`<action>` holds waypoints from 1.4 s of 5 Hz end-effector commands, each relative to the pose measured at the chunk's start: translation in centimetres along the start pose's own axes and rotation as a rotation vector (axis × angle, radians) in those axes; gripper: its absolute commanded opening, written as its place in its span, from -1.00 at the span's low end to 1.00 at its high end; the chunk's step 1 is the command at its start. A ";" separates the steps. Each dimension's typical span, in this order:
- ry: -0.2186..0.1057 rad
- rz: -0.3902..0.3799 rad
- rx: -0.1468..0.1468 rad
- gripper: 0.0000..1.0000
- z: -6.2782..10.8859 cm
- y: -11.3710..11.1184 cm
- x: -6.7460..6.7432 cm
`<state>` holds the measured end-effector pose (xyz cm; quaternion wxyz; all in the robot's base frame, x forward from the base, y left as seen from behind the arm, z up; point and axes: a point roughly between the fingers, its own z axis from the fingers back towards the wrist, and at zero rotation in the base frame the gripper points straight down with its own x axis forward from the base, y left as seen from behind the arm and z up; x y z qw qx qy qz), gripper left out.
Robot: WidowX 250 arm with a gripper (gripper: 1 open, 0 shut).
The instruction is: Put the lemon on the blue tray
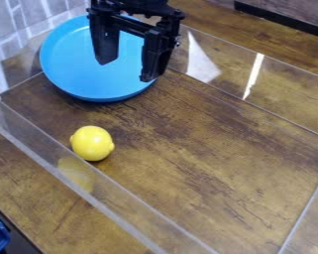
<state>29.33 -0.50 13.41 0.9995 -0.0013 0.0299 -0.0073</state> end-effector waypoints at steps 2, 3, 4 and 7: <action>0.016 -0.036 0.002 1.00 -1.7 0.5 -0.3; 0.009 -0.059 0.009 1.00 -2.5 0.9 -0.6; -0.003 -0.097 0.020 1.00 -3.4 1.6 -1.1; -0.068 -0.202 0.074 1.00 -7.6 2.9 -2.2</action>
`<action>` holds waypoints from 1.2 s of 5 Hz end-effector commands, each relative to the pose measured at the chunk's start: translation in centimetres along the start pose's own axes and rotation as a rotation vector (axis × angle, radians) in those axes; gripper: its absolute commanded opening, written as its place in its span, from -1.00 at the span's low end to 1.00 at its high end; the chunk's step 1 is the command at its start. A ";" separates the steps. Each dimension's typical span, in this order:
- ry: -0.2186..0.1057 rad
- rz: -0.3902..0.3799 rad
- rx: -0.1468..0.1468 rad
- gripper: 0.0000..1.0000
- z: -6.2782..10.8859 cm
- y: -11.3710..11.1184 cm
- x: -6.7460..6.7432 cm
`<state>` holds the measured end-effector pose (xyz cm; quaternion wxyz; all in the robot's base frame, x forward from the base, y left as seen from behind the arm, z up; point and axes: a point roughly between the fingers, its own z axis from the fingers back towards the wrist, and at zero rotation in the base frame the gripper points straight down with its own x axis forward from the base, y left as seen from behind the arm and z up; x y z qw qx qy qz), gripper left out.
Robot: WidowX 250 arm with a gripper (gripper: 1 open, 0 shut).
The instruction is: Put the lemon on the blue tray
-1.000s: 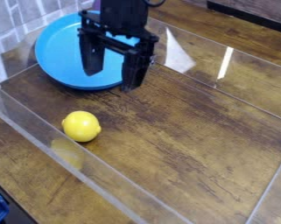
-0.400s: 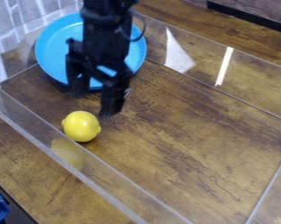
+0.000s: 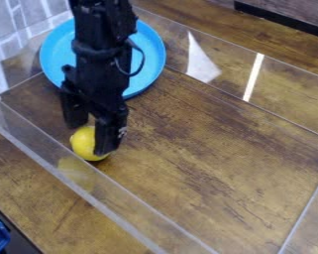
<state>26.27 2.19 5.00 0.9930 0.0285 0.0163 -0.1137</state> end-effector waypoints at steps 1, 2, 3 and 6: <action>-0.050 0.013 0.014 1.00 0.0 0.7 0.6; -0.057 0.021 0.012 -1.00 -0.6 1.1 0.5; -0.084 0.030 0.006 -1.00 -0.8 1.4 0.4; -0.153 0.079 -0.021 -1.00 -1.5 2.0 0.3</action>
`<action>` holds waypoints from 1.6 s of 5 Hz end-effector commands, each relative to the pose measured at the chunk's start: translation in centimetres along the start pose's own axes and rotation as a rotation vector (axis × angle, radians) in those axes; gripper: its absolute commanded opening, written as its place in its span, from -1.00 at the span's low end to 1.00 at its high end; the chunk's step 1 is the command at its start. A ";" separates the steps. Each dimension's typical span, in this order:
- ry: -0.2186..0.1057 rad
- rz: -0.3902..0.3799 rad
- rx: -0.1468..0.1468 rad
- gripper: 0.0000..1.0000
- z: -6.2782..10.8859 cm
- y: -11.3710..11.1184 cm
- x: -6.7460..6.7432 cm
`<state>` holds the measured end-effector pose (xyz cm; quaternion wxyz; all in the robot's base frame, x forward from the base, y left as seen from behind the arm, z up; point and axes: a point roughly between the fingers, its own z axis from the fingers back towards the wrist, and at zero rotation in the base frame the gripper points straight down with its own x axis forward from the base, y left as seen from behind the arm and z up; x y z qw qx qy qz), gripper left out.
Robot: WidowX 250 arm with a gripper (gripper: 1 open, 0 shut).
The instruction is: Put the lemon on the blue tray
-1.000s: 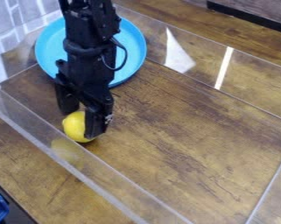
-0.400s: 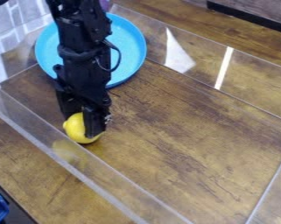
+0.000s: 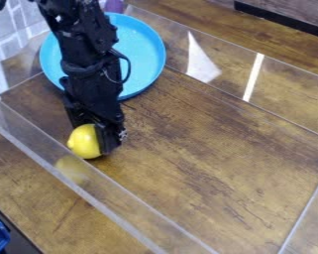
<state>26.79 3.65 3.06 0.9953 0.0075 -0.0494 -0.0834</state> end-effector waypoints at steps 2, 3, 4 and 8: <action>-0.048 0.044 -0.013 -1.00 -0.6 1.1 0.2; -0.061 0.057 -0.020 -1.00 -0.9 1.3 0.3; -0.069 0.067 -0.029 -1.00 -1.0 1.5 0.5; -0.113 0.095 -0.039 -1.00 0.5 2.2 2.1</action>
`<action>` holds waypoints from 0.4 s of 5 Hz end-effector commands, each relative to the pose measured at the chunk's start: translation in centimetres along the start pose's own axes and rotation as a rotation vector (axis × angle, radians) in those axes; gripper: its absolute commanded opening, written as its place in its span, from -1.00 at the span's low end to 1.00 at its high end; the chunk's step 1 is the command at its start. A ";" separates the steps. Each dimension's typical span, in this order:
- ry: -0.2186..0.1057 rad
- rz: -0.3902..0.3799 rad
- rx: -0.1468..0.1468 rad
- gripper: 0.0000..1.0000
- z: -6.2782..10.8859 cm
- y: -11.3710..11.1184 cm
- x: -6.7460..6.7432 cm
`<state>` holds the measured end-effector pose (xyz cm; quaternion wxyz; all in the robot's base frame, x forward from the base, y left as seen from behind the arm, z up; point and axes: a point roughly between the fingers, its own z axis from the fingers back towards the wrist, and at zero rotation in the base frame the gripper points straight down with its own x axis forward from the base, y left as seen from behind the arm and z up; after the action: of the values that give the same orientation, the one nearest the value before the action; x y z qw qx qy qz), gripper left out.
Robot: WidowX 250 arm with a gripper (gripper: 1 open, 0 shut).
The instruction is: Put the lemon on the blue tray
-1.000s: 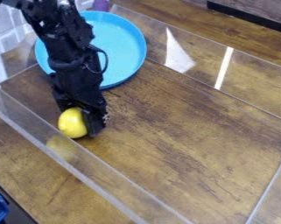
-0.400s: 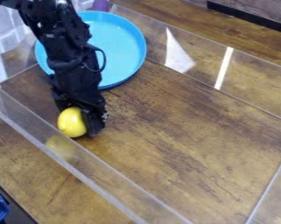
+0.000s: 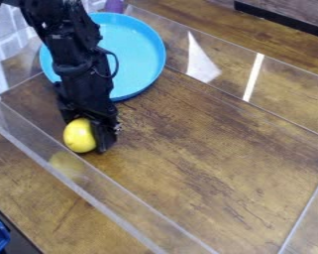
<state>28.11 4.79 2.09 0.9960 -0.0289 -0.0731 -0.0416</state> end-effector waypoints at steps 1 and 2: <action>-0.089 0.000 0.034 -1.00 3.3 0.6 2.3; -0.150 -0.008 0.057 -1.00 6.5 0.5 4.8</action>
<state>31.11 5.54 6.91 0.9927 -0.0121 -0.1151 -0.0340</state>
